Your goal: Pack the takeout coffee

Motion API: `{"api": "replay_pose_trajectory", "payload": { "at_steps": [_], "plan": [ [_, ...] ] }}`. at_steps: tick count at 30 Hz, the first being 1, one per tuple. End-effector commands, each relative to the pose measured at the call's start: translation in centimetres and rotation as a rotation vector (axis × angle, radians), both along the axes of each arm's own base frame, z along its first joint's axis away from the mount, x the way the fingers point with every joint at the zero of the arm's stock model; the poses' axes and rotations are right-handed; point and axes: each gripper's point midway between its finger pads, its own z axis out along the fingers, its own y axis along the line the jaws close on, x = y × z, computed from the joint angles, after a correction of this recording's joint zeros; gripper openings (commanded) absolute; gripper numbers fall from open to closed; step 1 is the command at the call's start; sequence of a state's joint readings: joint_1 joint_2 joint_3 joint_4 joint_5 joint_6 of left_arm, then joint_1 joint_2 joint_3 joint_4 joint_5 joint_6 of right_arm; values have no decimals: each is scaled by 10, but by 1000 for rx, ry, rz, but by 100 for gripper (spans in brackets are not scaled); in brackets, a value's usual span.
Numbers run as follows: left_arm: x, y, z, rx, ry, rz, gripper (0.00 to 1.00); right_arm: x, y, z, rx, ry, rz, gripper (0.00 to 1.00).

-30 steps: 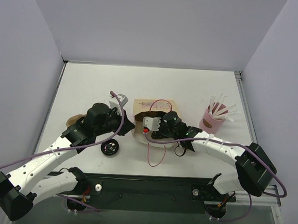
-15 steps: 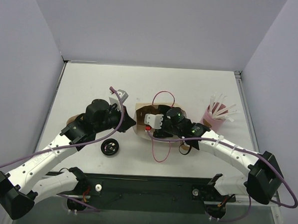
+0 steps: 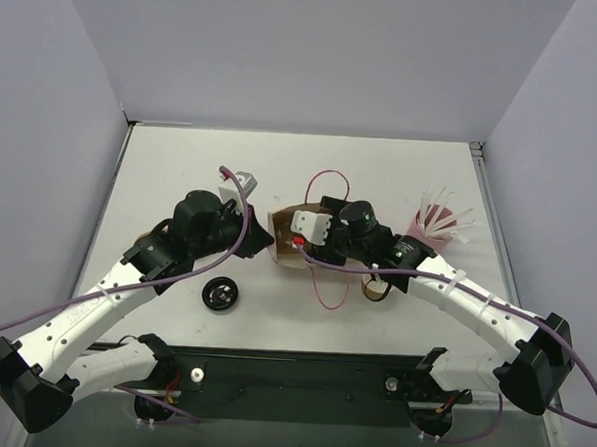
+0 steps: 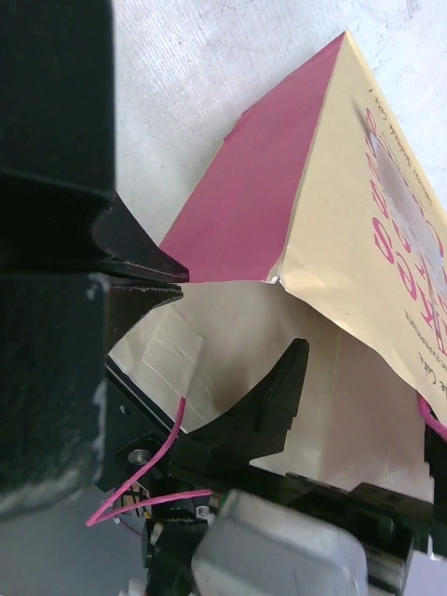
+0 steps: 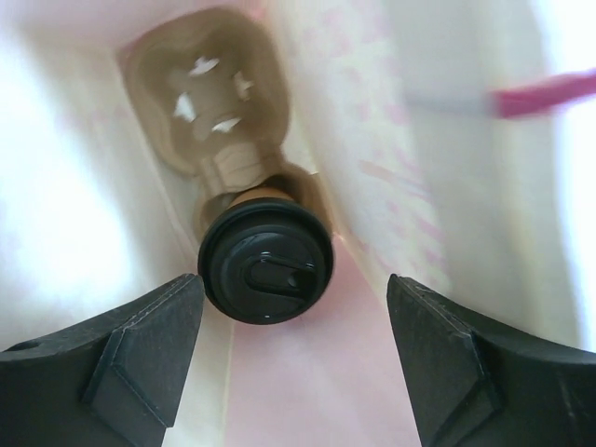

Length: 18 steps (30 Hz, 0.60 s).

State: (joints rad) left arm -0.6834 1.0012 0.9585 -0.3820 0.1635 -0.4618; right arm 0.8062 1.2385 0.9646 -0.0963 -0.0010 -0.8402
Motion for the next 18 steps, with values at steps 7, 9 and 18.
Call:
{"api": "replay_pose_trajectory", "payload": {
  "at_steps": [7,9,18],
  "plan": [
    [24,7,25,-19,44,140,0,8,4,71,185,-7,-126,81],
    [29,11,19,1,66,179,0,10,5,91,241,-11,-161,81],
    [53,26,23,27,69,293,0,15,-10,160,509,-27,-373,81]
  ]
}}
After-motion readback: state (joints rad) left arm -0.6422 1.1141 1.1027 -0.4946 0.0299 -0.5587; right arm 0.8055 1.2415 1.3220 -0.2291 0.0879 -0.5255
